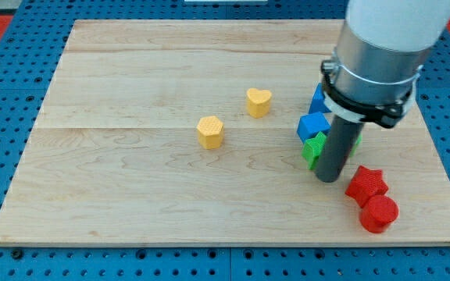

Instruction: Arrange a group of blocks in a line

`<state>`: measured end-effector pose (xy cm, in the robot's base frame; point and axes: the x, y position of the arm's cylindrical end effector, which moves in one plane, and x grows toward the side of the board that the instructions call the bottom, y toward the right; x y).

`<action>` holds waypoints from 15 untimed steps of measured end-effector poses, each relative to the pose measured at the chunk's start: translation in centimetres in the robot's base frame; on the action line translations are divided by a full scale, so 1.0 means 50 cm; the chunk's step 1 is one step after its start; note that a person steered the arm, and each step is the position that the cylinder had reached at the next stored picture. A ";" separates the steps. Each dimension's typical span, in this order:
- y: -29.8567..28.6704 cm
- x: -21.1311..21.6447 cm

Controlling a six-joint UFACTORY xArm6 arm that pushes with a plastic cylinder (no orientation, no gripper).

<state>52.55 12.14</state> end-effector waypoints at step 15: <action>0.107 -0.252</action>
<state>39.97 17.49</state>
